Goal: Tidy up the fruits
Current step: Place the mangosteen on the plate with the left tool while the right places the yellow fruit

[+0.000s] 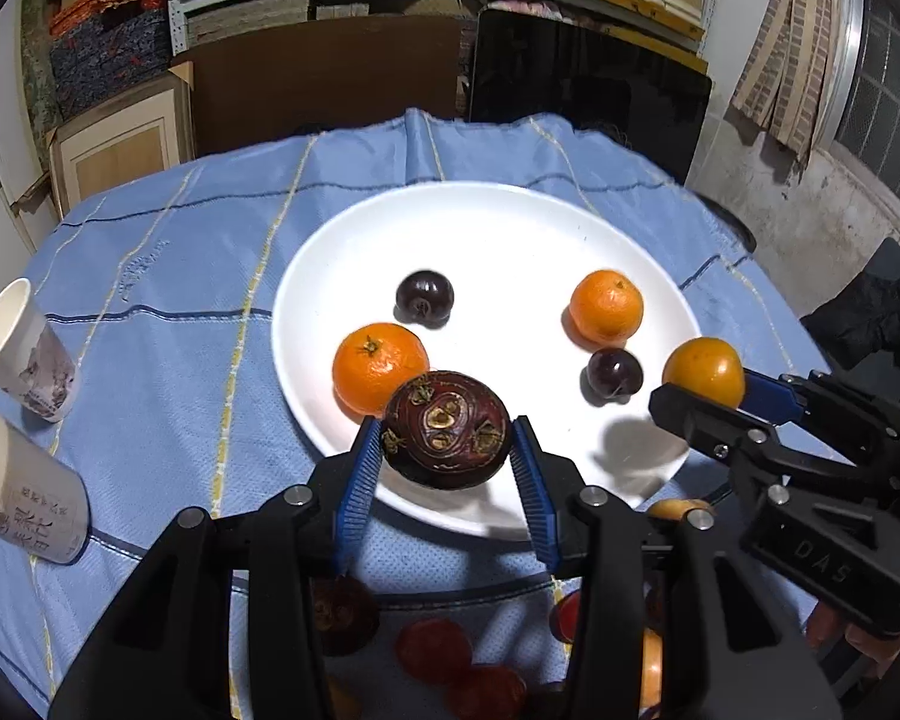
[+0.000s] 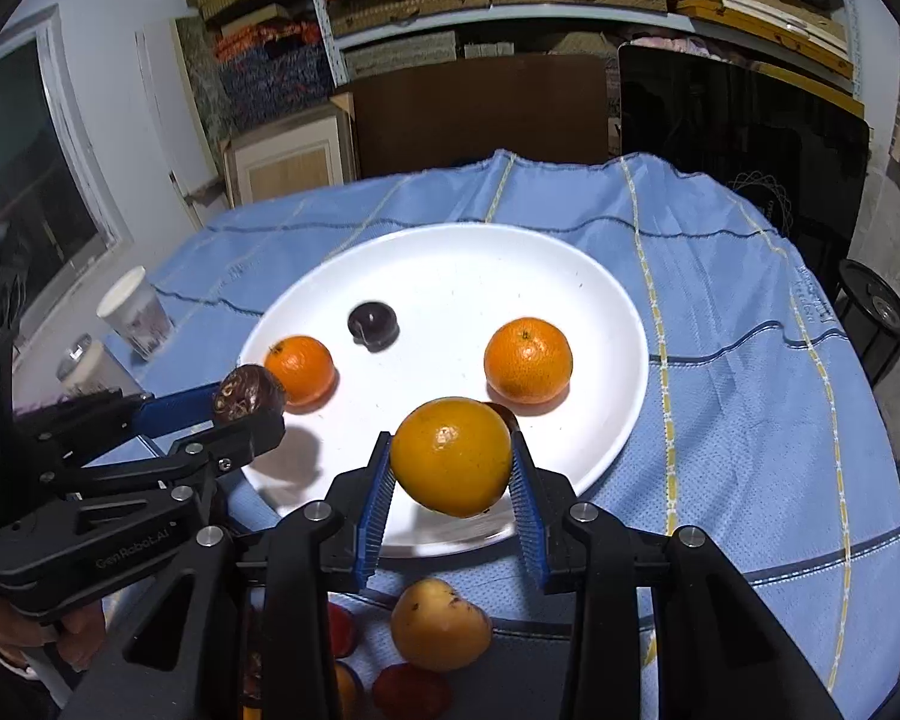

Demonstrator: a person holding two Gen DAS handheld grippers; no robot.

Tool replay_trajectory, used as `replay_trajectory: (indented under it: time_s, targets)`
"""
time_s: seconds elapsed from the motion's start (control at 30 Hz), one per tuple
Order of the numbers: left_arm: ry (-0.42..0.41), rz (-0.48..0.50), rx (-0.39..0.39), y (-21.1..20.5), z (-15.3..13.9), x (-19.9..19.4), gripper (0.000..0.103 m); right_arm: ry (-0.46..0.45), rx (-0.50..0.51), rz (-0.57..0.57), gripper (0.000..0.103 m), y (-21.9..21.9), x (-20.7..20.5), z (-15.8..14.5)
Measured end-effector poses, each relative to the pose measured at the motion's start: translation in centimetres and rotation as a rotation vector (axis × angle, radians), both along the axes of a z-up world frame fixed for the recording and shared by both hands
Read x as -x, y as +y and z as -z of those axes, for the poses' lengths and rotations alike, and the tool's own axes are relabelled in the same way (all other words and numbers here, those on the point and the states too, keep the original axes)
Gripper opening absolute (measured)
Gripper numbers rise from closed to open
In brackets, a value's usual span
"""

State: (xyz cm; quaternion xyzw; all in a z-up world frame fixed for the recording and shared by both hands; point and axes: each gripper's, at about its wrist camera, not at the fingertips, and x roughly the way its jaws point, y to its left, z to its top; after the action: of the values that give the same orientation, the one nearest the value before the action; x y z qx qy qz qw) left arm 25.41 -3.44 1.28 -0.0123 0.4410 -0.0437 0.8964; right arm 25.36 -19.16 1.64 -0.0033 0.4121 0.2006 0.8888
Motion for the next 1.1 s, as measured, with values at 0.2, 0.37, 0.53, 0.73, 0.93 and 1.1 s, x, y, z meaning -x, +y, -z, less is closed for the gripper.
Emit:
replay_trajectory:
  time_s: [0.2,0.37,0.53,0.73,0.93,1.1]
  targets:
    - [0.013,0.012,0.003,-0.3,0.7,-0.1,0.043,0.029,-0.028,-0.029,0.038,0.2,0.4,0.6]
    - [0.028,0.01,-0.006,-0.4,1.2,-0.4,0.043,0.059,-0.024,-0.036,0.038,0.8,-0.4,1.4]
    - [0.039,0.019,-0.04,-0.5,1.9,-1.4,0.043,0.092,-0.013,-0.034,0.038,1.2,-1.4,2.5]
    - [0.06,0.013,0.005,-0.1,2.7,-3.2,0.044,0.053,-0.014,-0.015,0.042,1.2,-2.5,2.6]
    - [0.052,0.025,-0.071,-0.8,2.8,-4.0,0.049,0.064,0.007,0.008,0.047,0.9,-3.5,2.0]
    - [-0.034,-0.008,-0.074,-0.3,0.3,-2.8,0.077,0.039,-0.046,0.011,0.048,0.0,-2.0,0.7]
